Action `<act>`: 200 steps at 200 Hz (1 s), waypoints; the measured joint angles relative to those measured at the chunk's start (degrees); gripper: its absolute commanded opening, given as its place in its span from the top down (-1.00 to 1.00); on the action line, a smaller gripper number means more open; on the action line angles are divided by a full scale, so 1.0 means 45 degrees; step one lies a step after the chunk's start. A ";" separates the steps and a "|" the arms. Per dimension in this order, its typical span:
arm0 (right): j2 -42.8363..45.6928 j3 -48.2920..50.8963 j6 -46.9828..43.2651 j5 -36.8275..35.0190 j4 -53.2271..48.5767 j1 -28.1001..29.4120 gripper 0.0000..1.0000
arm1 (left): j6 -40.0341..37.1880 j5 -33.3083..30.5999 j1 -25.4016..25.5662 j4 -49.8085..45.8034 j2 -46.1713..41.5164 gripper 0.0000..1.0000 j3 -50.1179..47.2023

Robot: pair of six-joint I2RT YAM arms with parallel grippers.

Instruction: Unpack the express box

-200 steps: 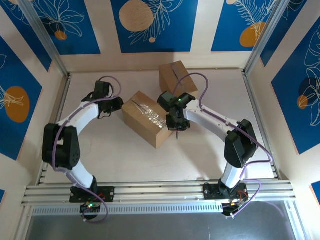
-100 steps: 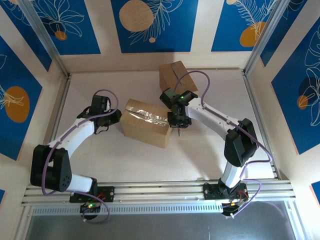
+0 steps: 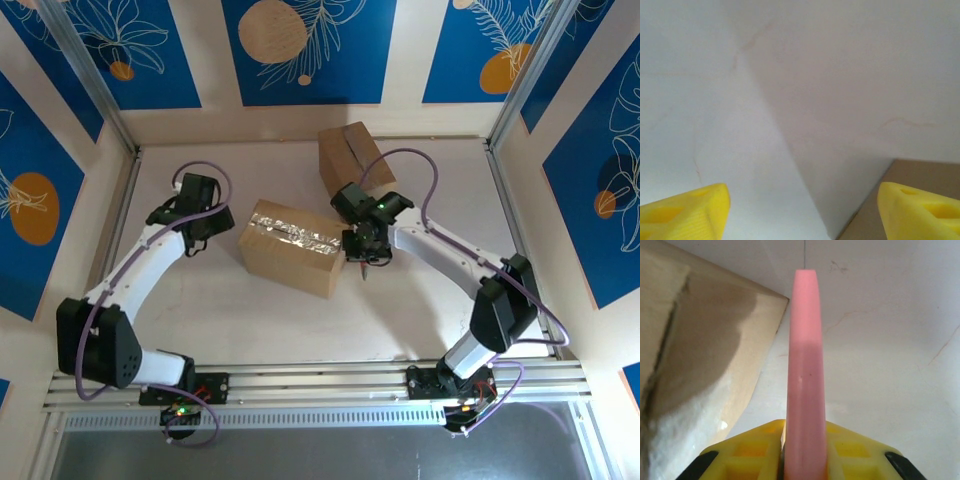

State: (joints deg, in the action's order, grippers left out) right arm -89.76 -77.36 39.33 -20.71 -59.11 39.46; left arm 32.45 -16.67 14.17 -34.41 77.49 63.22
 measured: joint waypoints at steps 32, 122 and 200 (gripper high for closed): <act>0.1161 0.0699 -0.0068 0.0189 0.0029 -0.0413 1.00 | -0.0733 0.0879 0.0000 0.0403 -0.1083 -0.70 0.0223; 0.3045 0.1651 -0.0403 0.2011 0.0947 -0.0539 1.00 | -0.3264 0.6436 0.0306 0.3993 -0.0306 -0.95 -0.0335; 0.3045 0.1651 -0.0447 0.2186 0.0996 -0.0539 1.00 | -0.3876 0.5722 0.1171 0.5285 0.0670 -0.83 -0.1117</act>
State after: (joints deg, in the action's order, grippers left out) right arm -76.05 -69.93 37.32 -10.87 -54.63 37.04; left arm 15.00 9.08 19.44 -10.63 80.51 58.19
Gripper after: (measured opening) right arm 0.183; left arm 0.922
